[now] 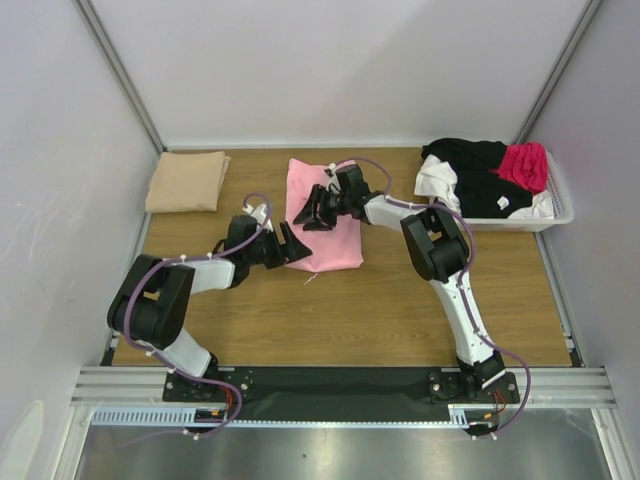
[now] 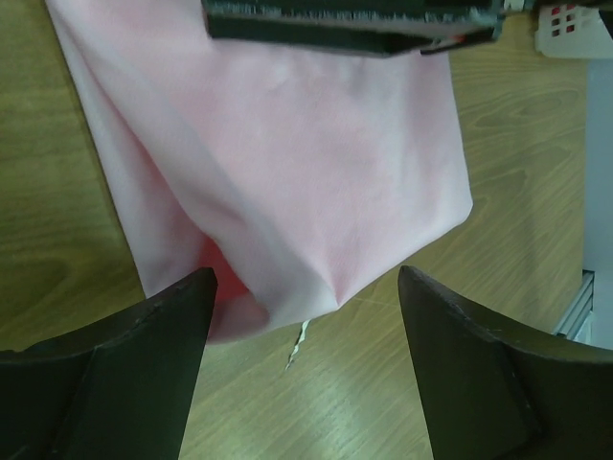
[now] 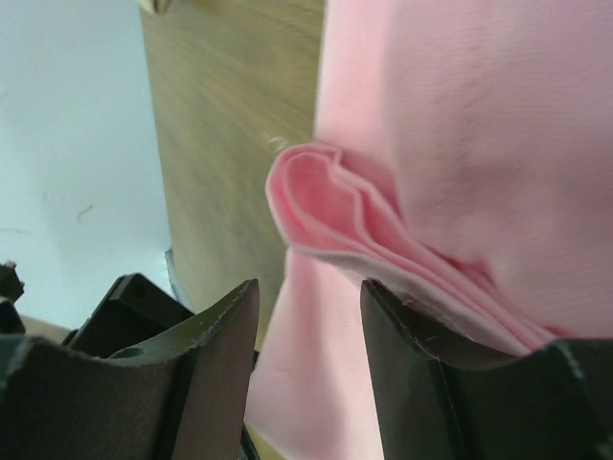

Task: Fold and stack the t-shirts
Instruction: Fold the tshirt

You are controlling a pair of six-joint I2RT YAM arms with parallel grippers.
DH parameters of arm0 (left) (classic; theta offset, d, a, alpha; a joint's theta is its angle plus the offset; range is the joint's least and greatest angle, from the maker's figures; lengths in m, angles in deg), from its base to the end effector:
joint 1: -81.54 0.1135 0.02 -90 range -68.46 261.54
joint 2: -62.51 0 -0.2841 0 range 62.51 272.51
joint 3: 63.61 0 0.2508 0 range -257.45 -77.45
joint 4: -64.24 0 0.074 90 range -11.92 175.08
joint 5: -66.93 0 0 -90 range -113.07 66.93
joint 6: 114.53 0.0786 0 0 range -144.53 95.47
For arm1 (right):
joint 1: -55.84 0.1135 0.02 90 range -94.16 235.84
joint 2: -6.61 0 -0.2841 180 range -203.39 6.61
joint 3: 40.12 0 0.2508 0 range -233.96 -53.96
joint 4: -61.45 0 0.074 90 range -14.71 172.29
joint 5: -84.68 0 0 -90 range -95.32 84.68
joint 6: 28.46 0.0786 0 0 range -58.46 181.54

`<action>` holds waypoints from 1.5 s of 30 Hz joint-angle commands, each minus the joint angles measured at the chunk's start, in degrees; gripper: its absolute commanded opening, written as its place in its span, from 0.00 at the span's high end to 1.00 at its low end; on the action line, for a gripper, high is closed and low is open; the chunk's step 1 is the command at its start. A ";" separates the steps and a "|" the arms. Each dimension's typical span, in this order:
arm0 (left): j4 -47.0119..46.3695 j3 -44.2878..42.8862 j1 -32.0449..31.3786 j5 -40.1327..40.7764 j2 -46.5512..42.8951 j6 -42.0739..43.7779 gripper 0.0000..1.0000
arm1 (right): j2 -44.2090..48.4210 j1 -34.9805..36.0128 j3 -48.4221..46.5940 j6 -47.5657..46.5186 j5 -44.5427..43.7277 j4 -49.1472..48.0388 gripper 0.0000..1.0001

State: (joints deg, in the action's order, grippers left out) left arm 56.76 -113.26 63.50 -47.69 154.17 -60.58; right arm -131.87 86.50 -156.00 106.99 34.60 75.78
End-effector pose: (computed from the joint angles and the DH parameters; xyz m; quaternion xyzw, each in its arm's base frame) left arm 0.3078 -0.1347 0.1472 -0.0374 0.8696 -0.3748 0.3192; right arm 0.4660 0.3349 0.1248 -0.0430 0.8536 0.4993 0.1424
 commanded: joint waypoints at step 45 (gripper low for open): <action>46.90 -32.03 0.03 15.66 -9.76 8.37 0.22 | 22.18 -4.64 1.35 -12.67 -9.59 17.08 0.41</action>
State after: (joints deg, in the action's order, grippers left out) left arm 99.36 -141.59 63.50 -33.18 143.59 -54.86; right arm -117.97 84.14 -160.65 96.39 27.34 89.70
